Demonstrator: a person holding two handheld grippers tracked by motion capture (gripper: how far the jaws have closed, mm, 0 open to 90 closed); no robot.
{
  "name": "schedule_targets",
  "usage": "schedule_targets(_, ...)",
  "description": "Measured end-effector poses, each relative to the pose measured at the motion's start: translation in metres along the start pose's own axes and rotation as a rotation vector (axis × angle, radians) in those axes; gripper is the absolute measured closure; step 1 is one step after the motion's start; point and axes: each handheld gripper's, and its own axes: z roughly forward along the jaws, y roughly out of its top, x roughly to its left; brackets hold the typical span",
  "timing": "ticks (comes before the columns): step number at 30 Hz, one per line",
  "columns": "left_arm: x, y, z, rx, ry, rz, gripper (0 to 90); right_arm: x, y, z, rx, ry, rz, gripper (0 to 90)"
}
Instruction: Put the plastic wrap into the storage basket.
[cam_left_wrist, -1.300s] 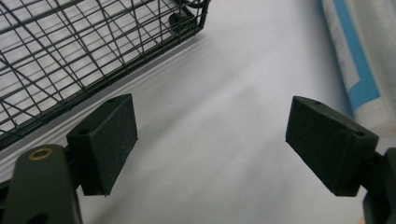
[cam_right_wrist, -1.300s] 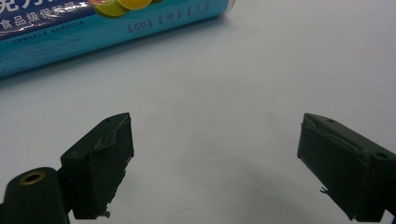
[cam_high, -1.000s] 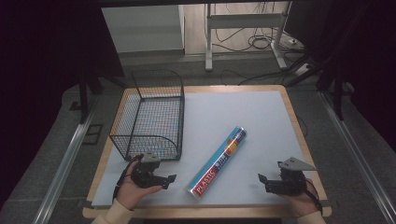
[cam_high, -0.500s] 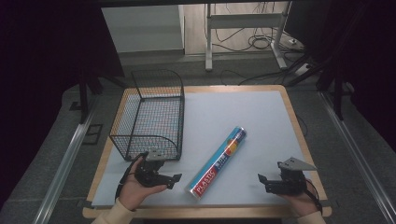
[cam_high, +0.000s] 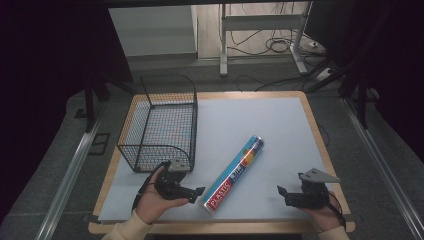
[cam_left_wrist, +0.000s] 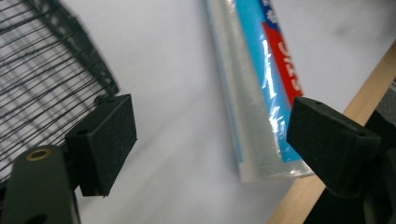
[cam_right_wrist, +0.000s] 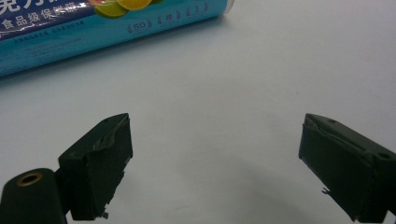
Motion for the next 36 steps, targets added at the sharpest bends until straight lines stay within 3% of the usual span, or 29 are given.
schedule_targets(14, -0.014, 0.018, 0.007, 0.0, -0.01, 0.026, 16.9, 0.0, 0.0, 0.0, 0.005, -0.007, -0.005, 9.9)
schedule_targets(36, -0.019, 0.032, 0.029, 0.049, -0.028, 0.046, 16.4, -0.001, -0.002, 0.003, 0.023, -0.02, -0.021, 9.9)
